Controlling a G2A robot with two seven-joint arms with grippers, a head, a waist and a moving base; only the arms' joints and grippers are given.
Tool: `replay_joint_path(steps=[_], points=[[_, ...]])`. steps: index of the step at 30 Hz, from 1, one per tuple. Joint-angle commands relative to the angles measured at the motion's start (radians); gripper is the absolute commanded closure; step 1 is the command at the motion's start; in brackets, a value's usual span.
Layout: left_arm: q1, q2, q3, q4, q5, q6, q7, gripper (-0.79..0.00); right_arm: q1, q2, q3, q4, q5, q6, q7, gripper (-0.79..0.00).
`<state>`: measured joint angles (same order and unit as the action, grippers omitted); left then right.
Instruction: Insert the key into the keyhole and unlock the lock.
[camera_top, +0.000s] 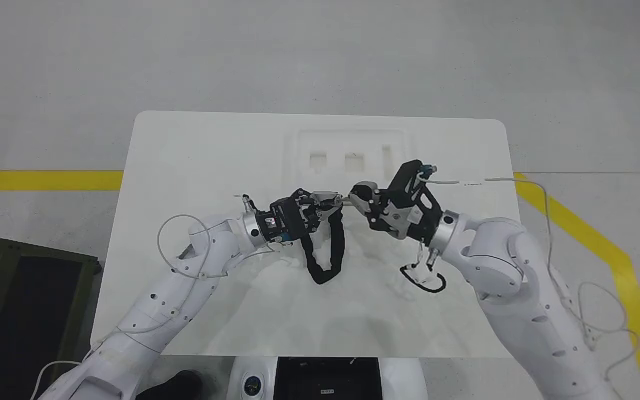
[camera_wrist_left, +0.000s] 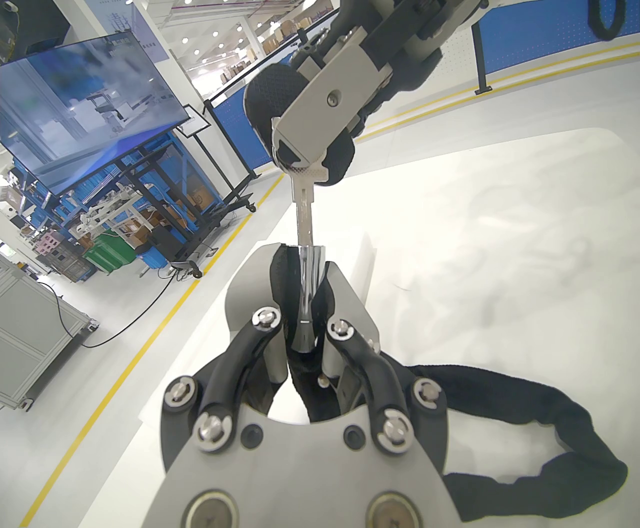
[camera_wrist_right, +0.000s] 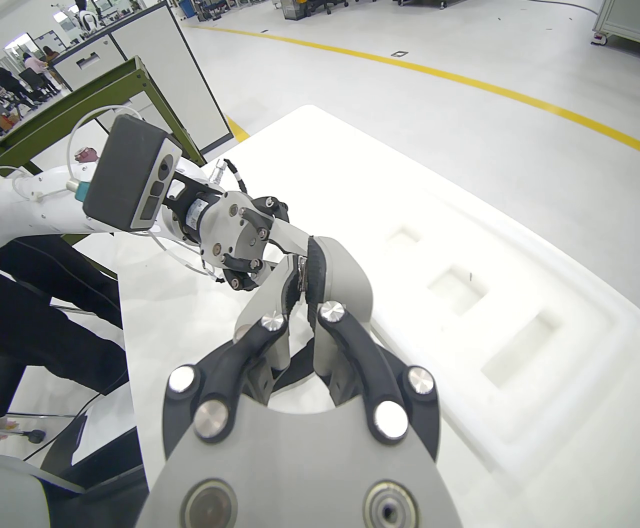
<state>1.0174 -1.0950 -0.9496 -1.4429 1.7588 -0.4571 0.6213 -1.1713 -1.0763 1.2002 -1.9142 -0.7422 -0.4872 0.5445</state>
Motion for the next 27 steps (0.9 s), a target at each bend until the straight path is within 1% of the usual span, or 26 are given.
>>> replay_joint_path(steps=[1,11,12,13,14,15,16,17,19,21,23,24,25,27], points=[[0.000,0.000,0.000,0.000,0.000,0.000,0.000,0.000,0.005,-0.001,-0.005,0.006,0.000,-0.001,0.001,0.000],[0.000,0.000,0.000,0.000,0.000,0.000,0.000,0.000,0.021,-0.004,-0.024,0.013,0.002,0.007,0.006,0.000],[0.000,0.000,0.000,0.000,0.000,0.000,0.000,0.000,0.022,-0.004,-0.025,0.012,0.002,0.008,0.007,-0.074],[0.000,0.000,0.000,0.000,0.000,0.000,0.000,0.000,0.022,-0.004,-0.025,0.012,0.001,0.009,0.009,-0.234],[0.000,0.000,0.000,0.000,0.000,0.000,0.000,0.000,0.022,-0.004,-0.025,0.012,0.000,0.011,0.009,-0.320],[0.000,0.000,0.000,0.000,0.000,0.000,0.000,0.000,0.022,-0.004,-0.025,0.011,-0.001,0.012,0.009,-0.363],[0.000,0.000,0.000,0.000,0.000,0.000,0.000,0.000,0.022,-0.004,-0.025,0.010,-0.002,0.014,0.009,-0.382],[0.000,0.000,0.000,0.000,0.000,0.000,0.000,0.000,0.021,-0.004,-0.025,0.010,-0.002,0.016,0.008,-0.511],[0.000,0.000,0.000,0.000,0.000,0.000,0.000,0.000,0.019,-0.004,-0.025,0.008,-0.003,0.017,0.007,-0.631],[0.000,0.000,0.000,0.000,0.000,0.000,0.000,0.000,0.018,-0.004,-0.025,0.005,-0.004,0.021,0.004,-0.705],[0.000,0.000,0.000,0.000,0.000,0.000,0.000,0.000,0.016,-0.004,-0.024,0.001,-0.004,0.025,-0.003,-0.767],[0.000,0.000,0.000,0.000,0.000,0.000,0.000,0.000,0.015,-0.005,-0.022,-0.002,-0.004,0.028,-0.009,-0.785],[0.000,0.000,0.000,0.000,0.000,0.000,0.000,0.000,0.014,-0.005,-0.019,-0.005,0.000,0.032,-0.019,-0.770],[0.000,0.000,0.000,0.000,0.000,0.000,0.000,0.000,0.010,-0.004,-0.009,-0.012,0.001,0.038,-0.029,-0.763]])
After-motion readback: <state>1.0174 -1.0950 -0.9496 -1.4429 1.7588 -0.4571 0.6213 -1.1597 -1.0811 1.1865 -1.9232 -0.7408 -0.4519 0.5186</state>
